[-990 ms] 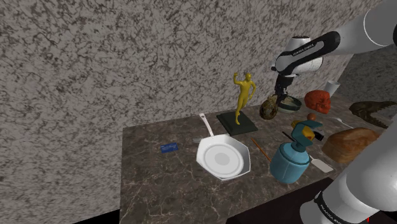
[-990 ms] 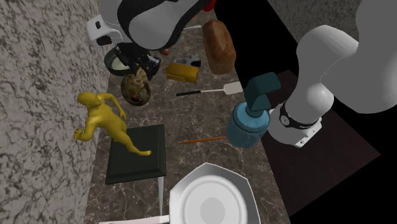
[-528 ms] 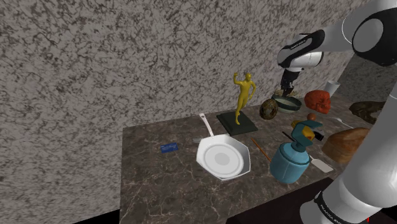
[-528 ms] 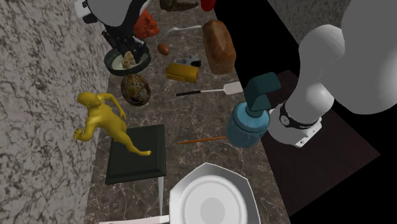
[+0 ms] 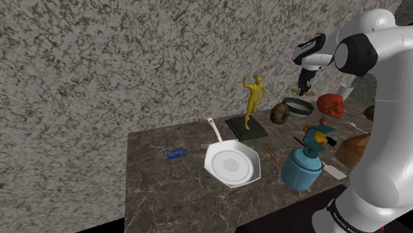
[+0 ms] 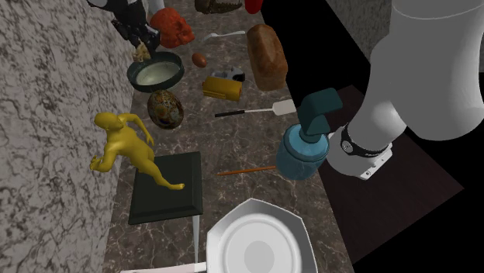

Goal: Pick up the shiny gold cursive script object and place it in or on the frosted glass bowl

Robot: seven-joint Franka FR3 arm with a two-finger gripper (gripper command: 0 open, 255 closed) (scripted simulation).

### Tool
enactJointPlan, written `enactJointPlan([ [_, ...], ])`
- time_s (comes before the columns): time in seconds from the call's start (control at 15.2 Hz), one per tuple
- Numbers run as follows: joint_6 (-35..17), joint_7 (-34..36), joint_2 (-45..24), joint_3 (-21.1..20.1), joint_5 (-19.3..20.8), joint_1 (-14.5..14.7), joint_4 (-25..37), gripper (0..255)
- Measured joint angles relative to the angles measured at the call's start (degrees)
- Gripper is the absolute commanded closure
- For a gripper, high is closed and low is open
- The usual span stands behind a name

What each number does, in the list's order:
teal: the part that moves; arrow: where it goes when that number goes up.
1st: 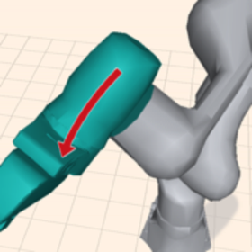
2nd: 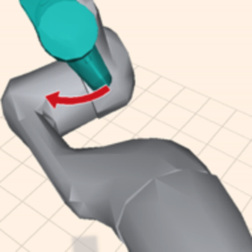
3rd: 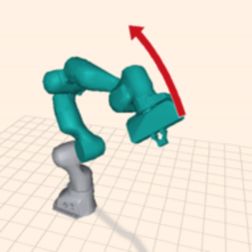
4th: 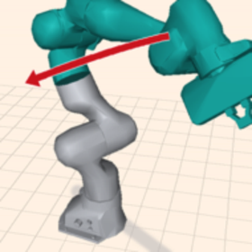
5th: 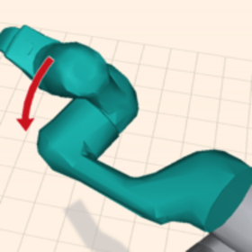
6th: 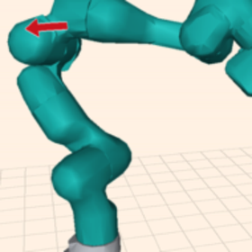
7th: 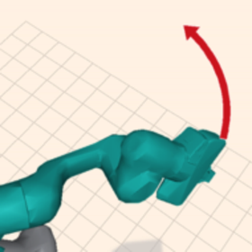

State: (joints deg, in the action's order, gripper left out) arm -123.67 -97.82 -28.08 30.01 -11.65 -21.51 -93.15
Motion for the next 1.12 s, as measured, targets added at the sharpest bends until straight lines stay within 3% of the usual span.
enactJointPlan([
  [0.26, -0.3, -1.6, -3.2, -0.7, -1.6, -2.1, 2.6, 255],
  [1.12, -6.3, -2.6, -6.9, -2.1, -3.6, -2.9, 0.1, 255],
])
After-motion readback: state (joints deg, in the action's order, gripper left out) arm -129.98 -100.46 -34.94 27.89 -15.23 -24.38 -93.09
